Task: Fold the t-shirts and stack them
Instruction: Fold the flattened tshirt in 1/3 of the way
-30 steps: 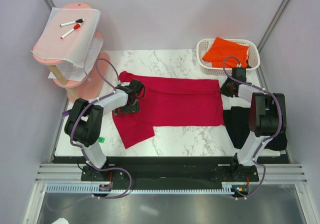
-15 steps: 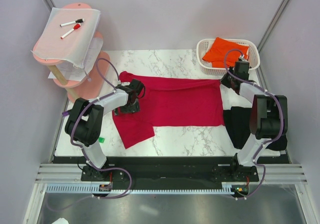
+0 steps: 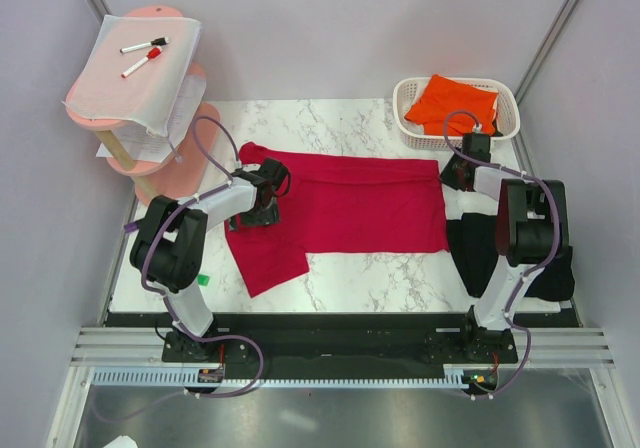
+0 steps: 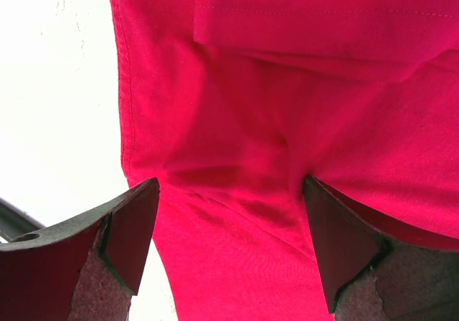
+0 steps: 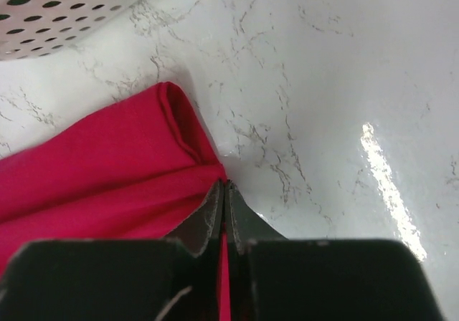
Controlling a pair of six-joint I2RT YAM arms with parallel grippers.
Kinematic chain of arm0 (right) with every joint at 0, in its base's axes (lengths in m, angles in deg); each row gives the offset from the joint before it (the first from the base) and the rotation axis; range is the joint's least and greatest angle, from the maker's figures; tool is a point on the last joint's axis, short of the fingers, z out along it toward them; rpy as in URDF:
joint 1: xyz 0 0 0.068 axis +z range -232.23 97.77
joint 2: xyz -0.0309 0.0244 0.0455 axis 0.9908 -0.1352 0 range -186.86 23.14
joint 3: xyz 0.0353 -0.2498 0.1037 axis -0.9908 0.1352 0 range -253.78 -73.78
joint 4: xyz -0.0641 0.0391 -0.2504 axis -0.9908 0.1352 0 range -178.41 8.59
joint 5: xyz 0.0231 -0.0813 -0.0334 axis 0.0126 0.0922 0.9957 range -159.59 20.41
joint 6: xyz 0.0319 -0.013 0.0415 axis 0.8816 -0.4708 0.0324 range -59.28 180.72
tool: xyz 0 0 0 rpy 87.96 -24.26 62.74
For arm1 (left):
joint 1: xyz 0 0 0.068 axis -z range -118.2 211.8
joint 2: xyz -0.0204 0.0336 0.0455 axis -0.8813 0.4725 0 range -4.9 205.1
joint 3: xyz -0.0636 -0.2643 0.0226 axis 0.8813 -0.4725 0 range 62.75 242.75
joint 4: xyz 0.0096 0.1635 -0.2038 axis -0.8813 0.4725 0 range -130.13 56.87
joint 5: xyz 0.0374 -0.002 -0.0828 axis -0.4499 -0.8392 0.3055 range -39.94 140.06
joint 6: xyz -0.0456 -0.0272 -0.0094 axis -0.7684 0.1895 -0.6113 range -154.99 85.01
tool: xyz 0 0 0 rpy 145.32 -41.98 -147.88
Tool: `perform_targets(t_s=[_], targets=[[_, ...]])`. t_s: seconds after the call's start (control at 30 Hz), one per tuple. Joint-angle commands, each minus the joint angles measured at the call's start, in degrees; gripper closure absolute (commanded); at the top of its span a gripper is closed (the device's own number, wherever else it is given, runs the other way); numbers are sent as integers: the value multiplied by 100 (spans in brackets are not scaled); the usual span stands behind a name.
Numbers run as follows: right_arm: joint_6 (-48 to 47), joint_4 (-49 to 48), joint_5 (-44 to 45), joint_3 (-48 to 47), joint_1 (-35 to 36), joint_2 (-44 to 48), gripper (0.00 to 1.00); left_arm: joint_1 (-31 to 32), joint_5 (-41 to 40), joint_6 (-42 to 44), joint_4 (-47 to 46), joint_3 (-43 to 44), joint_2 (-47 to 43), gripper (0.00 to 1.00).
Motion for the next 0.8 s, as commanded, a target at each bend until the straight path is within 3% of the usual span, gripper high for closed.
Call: perform_targets(t_s=[0.0,0.07,0.33,0.57,0.77], targets=[[19,275,78,-158,-49,206,73,10,-24,-1,367,-91,250,11],[19,275,-133,-36,-49,382,52,19,-60,25,385,-47,163,11],[-16,319,-431,351,3,1612,2,220,-183,148,385,32,-461,9],[-130,556,-432,746,320,2280,2,344,-297,157,262,-196,-1489,8],[-17,644,-467,1476,320,2798,2,344,247,-158,-186,-1021,-2710,7]])
